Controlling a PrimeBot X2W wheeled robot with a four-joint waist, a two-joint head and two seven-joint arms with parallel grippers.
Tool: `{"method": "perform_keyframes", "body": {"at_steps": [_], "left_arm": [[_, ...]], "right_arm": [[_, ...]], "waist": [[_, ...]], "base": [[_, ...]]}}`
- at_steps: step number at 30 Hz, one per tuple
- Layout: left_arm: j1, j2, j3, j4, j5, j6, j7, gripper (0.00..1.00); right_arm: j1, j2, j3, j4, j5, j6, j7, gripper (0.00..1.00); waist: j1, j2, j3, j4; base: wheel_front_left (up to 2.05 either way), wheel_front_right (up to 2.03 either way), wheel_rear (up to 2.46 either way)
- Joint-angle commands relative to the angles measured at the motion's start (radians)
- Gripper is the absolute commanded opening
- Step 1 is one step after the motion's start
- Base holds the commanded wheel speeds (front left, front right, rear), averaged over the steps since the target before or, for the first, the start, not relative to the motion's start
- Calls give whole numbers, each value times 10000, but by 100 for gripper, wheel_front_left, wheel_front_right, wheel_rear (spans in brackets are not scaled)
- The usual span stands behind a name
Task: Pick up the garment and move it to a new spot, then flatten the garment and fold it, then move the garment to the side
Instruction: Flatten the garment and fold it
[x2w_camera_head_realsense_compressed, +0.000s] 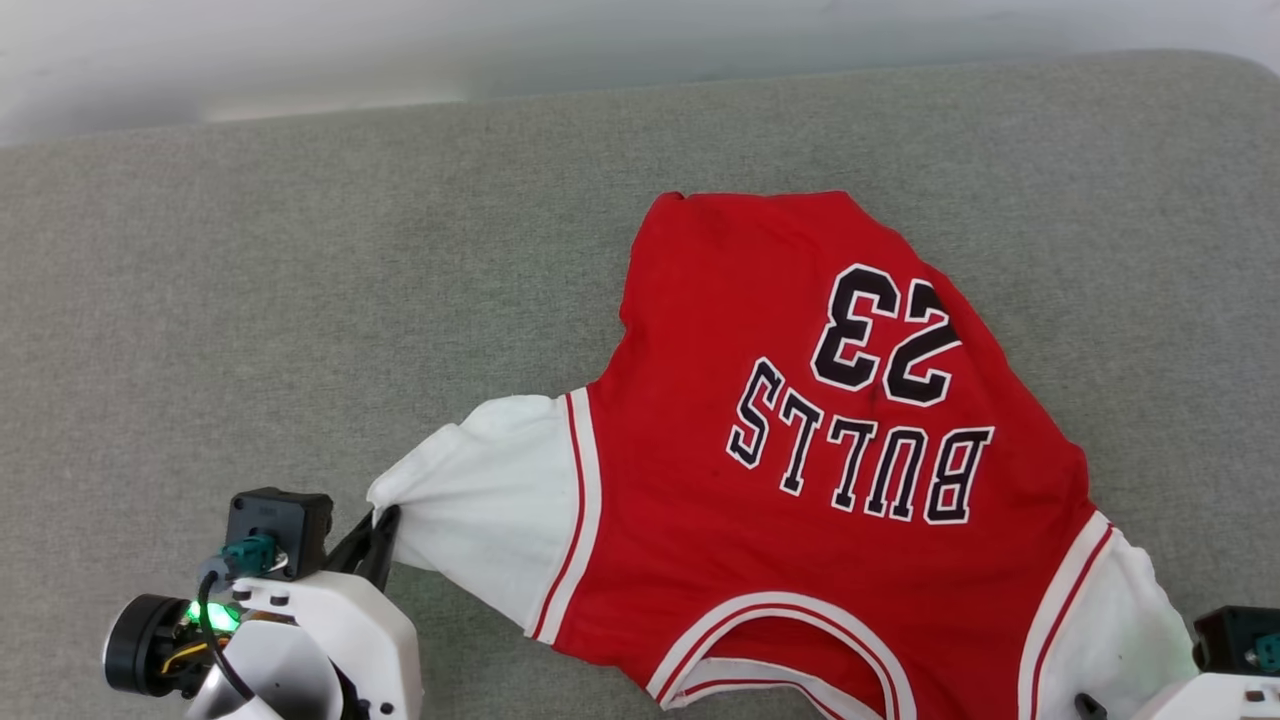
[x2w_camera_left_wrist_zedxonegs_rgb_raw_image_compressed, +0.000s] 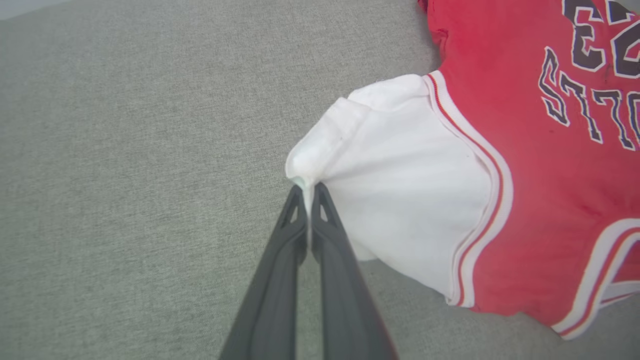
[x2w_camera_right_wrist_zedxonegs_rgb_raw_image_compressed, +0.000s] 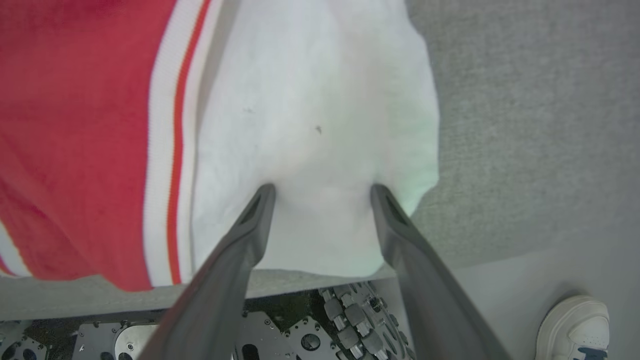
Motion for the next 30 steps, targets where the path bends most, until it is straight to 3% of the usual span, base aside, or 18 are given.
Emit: {"method": "perform_keyframes", "body": {"at_steps": [1,7,8,9,10,11,19,30], "left_arm": [[-75,-26,-43,-48,-38,-44,15,0],[-190,-54,-164,-37,-83,-135,-7,0],[-192,-54,-181,-11,-88,-148,-12,0],[-206,-53,-196,15,-101,-147,-21,0],[-206,-53,-196,15,-101,-147,-21,0],[-233,-48,-214,66,-127,-172,-42,0],[-86,20,-170,146,-242,-193,-108,0],[125,523,294,-675,-248,-282,-478,0]], "right_arm": [[-175,93,140,332,-29,-4,46,100],[-342,153,652,994,289,30,104,100],[-379,135,732,1102,324,50,84,76],[-421,116,812,1214,361,50,58,29],[-421,116,812,1214,361,50,58,29],[-490,50,896,1377,451,49,2,0],[-856,-357,811,1105,630,10,-465,0],[-1678,-1742,486,-971,1322,-3,-411,0]], "waist": [[0,-1,93,118],[0,-1,292,319],[0,-1,312,342],[0,-1,324,364],[0,-1,324,364],[0,-1,322,394],[0,-1,-25,374],[0,-1,-930,139]], "base": [[0,0,0],[0,0,0],[0,0,0],[0,0,0],[0,0,0],[0,0,0],[0,0,0],[0,0,0]]}}
